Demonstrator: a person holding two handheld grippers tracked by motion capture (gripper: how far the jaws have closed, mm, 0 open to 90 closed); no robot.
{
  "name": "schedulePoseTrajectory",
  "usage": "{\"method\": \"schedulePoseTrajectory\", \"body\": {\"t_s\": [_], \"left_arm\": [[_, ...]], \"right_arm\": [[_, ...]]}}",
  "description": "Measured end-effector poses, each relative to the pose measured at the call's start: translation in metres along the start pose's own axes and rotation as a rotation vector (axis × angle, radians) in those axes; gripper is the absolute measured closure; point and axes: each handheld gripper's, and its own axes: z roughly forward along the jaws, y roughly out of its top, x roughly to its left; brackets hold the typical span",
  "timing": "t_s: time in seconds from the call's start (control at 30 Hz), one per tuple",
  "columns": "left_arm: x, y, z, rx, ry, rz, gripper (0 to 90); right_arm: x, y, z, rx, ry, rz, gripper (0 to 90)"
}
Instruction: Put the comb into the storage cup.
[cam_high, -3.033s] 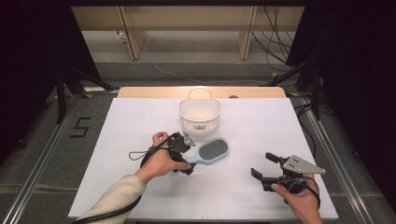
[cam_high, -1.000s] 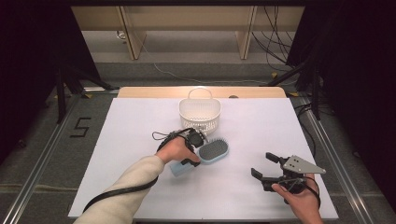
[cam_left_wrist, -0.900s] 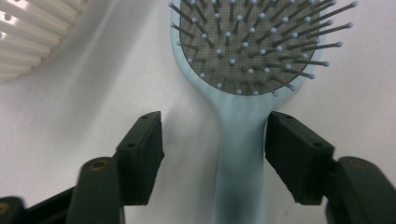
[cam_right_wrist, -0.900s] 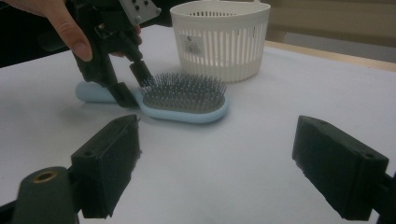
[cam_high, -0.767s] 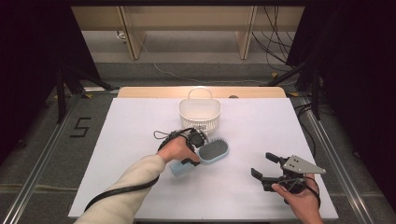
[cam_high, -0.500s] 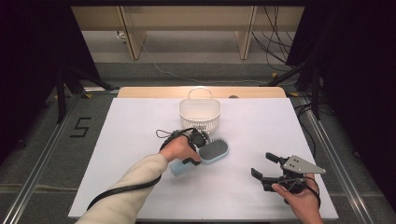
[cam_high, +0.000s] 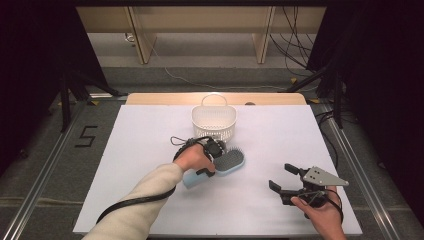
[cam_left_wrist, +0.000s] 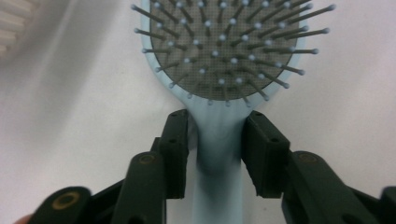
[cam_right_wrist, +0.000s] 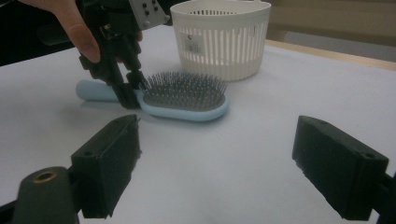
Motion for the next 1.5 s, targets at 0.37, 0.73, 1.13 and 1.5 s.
{"method": "schedulePoseTrajectory", "body": {"t_s": [0.37, 0.73, 1.13, 1.5], "left_arm": [[-0.005, 0.003, 0.0, 0.033, 0.023, -0.002, 68.6], [-0.005, 0.002, 0.0, 0.029, 0.023, -0.01, 69.6], [-0.008, -0.002, -0.002, -0.02, 0.046, -0.033, 69.9], [-0.008, -0.011, -0.013, -0.14, 0.066, -0.04, 69.9]], "right_arm": [[0.0, 0.0, 0.0, -0.001, 0.001, -0.001, 15.8], [0.0, 0.0, 0.0, 0.004, 0.001, -0.002, 15.8], [0.0, 0.0, -0.001, 0.002, -0.001, 0.0, 15.8], [-0.001, 0.0, 0.0, 0.002, -0.004, -0.002, 15.8]]}}
